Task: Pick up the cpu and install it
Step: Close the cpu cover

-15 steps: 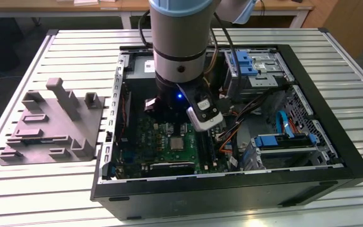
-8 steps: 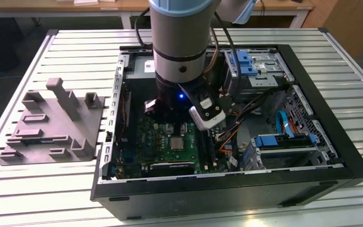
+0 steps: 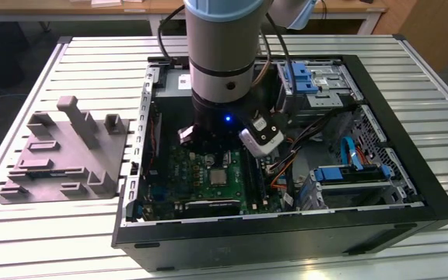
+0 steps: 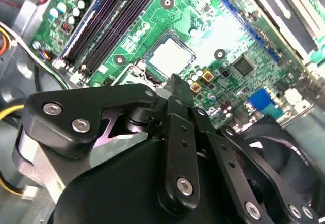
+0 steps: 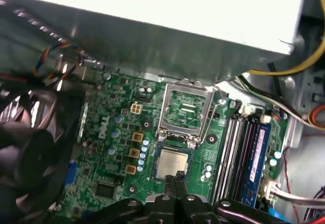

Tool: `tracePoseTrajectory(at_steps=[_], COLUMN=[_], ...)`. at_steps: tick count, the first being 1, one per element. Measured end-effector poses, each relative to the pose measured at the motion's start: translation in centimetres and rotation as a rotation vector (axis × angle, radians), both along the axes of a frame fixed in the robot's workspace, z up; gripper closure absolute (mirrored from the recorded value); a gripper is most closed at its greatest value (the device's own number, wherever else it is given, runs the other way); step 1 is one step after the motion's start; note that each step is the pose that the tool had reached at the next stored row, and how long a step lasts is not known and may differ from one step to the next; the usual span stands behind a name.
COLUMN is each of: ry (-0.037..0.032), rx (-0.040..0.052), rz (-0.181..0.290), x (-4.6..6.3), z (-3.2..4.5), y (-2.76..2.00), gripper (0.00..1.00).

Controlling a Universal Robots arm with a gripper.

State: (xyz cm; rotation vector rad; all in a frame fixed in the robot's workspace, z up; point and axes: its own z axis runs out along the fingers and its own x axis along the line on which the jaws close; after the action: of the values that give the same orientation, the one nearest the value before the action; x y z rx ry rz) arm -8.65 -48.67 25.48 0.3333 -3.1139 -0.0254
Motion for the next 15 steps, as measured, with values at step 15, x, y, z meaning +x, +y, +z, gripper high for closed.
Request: tracePoseTrajectory(at_steps=[15], ry=[0.0001], rx=[0.0], rz=[0.175], x=[0.29], z=[-0.23], y=[0.39], gripper=[0.89])
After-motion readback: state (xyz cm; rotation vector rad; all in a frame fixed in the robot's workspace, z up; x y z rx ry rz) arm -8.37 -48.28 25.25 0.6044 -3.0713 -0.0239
